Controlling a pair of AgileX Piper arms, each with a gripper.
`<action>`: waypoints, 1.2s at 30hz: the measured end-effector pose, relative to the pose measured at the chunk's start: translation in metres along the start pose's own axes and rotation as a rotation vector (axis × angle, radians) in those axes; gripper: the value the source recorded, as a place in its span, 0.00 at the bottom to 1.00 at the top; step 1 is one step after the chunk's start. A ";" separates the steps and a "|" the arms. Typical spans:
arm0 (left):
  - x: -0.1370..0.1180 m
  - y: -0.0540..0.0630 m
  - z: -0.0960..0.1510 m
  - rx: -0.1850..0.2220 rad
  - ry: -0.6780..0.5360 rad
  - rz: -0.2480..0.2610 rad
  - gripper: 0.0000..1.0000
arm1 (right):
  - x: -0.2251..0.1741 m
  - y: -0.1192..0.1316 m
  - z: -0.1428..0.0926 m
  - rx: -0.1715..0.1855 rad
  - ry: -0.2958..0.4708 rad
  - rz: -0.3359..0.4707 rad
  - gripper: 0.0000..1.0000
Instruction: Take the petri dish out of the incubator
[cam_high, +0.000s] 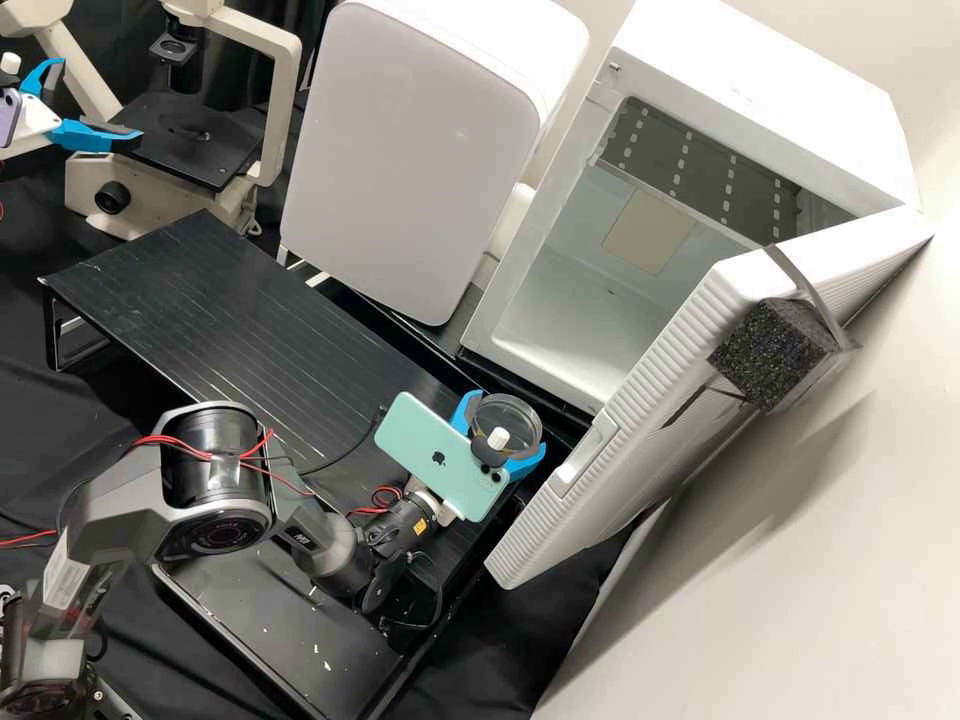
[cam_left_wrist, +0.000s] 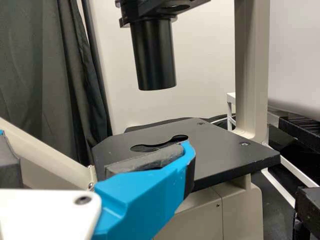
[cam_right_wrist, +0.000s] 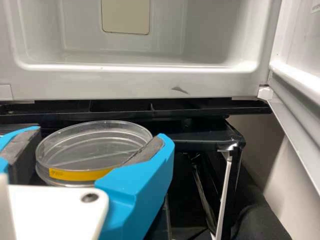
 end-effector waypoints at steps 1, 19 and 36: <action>0.000 0.000 0.000 0.000 0.000 0.000 1.00 | 0.000 0.000 0.000 0.001 0.001 0.000 0.00; 0.000 0.000 0.000 0.000 0.000 0.000 1.00 | -0.026 -0.016 -0.016 0.064 0.038 -0.027 0.00; 0.000 0.000 0.000 0.000 0.000 0.000 1.00 | -0.051 -0.036 -0.045 0.069 0.081 -0.117 0.00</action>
